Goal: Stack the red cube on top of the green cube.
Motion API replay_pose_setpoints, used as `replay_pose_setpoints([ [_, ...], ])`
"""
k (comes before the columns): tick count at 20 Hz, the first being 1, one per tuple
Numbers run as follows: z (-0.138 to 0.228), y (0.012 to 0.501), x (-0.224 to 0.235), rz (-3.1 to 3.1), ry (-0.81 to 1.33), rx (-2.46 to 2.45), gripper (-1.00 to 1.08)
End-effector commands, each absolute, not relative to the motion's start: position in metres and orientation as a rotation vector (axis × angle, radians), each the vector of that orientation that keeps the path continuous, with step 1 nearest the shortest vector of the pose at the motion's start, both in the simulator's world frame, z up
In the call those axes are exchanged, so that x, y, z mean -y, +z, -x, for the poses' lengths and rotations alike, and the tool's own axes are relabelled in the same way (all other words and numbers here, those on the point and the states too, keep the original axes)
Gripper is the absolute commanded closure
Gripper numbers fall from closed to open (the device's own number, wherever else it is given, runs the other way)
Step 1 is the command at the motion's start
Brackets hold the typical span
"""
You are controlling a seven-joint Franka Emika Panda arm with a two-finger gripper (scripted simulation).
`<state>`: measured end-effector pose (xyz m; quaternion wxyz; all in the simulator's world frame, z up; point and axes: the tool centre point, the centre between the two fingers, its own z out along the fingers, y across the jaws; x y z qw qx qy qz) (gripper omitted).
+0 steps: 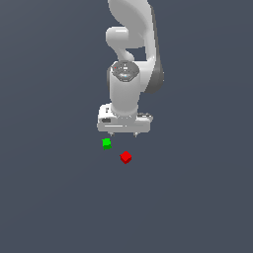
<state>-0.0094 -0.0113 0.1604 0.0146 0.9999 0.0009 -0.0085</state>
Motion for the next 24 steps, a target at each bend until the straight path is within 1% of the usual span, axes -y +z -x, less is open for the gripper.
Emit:
replay_pose_setpoints([
  [1,0.009,0.16,0.011,-3.112,-0.027,-0.003,-0.92],
  [12,0.005,0.15,0.012,-3.113,-0.023,-0.127,-0.92],
  [24,-0.012,0.114,0.012,-3.079,-0.012,-0.551,-0.92],
])
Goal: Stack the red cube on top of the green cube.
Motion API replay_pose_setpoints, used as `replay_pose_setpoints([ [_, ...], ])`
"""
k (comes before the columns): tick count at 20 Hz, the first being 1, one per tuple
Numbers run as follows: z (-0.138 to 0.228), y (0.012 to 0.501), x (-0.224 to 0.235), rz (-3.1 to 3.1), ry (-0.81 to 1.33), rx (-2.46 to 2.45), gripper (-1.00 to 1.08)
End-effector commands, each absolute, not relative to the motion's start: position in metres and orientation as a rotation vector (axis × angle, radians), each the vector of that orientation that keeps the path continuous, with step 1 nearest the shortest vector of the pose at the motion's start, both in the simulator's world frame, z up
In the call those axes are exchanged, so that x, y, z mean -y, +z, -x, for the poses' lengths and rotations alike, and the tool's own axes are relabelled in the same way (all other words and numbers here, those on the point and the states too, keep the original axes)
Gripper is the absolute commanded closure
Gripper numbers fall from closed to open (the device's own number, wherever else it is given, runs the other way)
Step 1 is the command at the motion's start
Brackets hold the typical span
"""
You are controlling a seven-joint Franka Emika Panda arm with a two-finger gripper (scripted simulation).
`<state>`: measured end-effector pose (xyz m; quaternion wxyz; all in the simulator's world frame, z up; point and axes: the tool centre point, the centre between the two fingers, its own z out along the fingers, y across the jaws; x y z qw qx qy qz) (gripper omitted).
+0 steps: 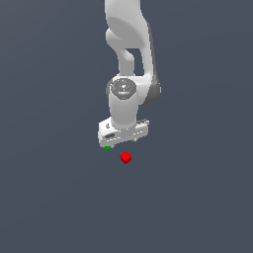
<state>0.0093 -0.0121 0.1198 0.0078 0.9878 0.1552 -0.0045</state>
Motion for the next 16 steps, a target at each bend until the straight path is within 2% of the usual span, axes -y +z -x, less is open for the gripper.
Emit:
replay_pose_setpoints([
  [1,-0.013,0.111,0.011,-3.072,-0.011,-0.594,-0.92],
  [16,-0.031,0.073,0.004,-2.963,0.0,-1.042,-0.92],
])
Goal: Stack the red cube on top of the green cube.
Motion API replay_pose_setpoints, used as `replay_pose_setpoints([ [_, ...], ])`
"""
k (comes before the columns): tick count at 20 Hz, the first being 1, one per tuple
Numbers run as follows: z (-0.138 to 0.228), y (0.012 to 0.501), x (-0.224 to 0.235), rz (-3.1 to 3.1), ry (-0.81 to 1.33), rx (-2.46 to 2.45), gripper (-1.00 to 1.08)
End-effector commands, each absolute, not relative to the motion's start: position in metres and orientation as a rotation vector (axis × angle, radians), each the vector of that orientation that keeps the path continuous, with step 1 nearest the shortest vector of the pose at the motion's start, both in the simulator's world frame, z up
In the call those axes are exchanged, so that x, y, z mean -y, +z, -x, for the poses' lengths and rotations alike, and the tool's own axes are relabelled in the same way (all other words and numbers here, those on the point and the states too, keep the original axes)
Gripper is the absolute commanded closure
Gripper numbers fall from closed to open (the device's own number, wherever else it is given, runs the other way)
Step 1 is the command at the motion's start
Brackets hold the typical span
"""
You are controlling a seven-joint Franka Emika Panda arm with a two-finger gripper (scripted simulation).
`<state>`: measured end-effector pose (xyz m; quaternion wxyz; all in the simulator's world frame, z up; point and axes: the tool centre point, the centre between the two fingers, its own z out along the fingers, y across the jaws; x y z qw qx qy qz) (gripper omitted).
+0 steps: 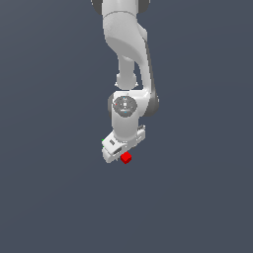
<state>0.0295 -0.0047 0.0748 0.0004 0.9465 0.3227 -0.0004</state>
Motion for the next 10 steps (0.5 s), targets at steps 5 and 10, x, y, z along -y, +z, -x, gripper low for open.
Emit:
replay_pose_setpoints([
  [5,-0.0321,0.0693,0.0029,-2.95,0.001,-1.082,-0.92],
  [10,-0.0318,0.07,0.003,-2.952,0.0,-1.074,-0.92],
])
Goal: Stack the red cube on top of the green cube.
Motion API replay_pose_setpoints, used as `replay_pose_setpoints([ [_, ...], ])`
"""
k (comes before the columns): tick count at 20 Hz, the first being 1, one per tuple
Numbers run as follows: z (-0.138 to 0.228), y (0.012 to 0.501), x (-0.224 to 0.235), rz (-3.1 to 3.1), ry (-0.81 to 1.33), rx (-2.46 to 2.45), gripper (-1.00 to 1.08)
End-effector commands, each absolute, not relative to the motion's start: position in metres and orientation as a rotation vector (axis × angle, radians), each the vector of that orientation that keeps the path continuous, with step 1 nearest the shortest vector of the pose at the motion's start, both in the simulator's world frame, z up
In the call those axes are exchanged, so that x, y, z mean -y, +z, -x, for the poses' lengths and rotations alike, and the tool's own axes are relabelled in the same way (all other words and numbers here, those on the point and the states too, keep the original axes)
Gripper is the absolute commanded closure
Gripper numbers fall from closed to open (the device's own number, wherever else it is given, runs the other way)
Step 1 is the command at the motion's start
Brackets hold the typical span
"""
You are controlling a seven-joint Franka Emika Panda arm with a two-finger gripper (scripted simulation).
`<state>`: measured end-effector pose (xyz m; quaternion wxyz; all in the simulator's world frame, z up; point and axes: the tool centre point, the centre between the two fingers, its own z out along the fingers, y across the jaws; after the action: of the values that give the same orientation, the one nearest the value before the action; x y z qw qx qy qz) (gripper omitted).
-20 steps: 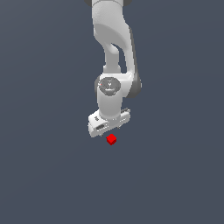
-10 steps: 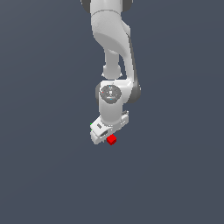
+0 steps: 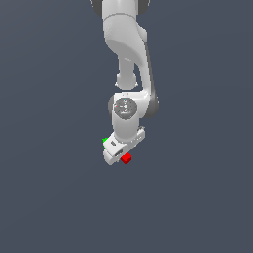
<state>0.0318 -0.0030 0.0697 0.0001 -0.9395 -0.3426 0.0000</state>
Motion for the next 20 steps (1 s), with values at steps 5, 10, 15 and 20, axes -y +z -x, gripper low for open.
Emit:
replay_pose_setpoints([
  [5,-0.032,0.063,0.003,2.951,0.0,1.076,-0.92],
  [10,-0.031,0.039,0.003,2.951,0.0,1.076,-0.92],
  [15,-0.031,0.021,0.003,2.952,0.0,1.076,-0.92],
  [20,-0.032,0.02,0.003,2.952,0.0,1.075,1.08],
])
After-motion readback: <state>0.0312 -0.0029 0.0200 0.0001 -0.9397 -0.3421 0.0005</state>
